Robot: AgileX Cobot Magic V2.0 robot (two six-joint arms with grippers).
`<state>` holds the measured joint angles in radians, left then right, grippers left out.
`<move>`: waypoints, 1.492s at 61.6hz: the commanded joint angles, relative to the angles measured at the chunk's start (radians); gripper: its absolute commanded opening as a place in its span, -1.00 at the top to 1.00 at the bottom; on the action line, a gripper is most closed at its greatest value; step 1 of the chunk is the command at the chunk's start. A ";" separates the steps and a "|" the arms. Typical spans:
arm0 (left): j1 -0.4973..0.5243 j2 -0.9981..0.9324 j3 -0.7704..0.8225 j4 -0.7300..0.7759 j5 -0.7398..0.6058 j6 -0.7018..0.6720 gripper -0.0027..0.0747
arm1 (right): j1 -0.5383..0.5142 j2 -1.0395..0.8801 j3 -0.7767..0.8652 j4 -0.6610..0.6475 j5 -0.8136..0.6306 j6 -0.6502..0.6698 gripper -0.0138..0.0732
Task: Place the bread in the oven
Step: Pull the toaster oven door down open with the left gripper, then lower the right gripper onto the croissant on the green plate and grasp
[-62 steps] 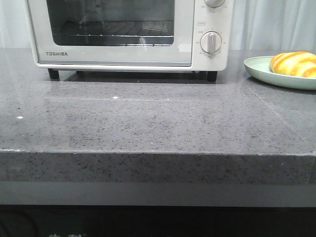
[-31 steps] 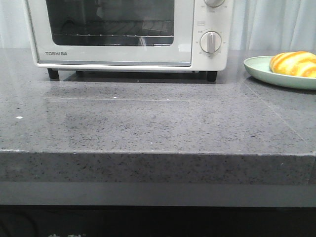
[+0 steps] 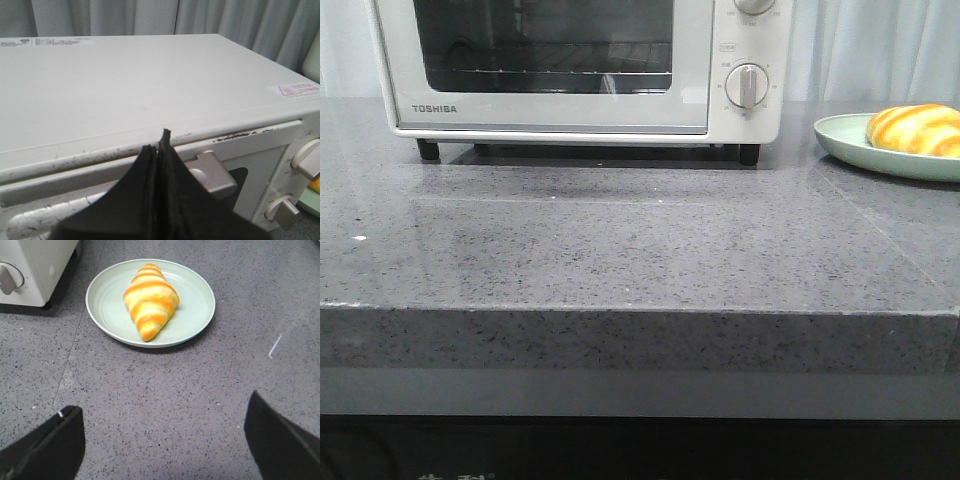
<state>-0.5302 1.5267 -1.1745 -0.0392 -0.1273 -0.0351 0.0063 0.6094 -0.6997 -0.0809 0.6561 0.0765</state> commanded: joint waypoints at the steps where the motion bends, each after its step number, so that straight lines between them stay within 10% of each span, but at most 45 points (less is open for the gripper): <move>1: -0.008 -0.034 -0.034 -0.003 -0.008 0.001 0.98 | -0.006 0.008 -0.028 -0.013 -0.070 -0.006 -0.82; 54: -0.057 -0.418 -0.028 0.023 0.884 -0.010 0.98 | -0.006 0.008 -0.028 -0.013 -0.070 -0.006 -0.82; 92: -0.057 -0.816 0.259 0.145 0.900 -0.115 0.98 | -0.006 0.252 -0.223 -0.013 0.074 0.015 -0.82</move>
<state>-0.5840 0.7179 -0.8943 0.0984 0.8428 -0.1410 0.0063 0.7912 -0.8344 -0.0809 0.7515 0.0885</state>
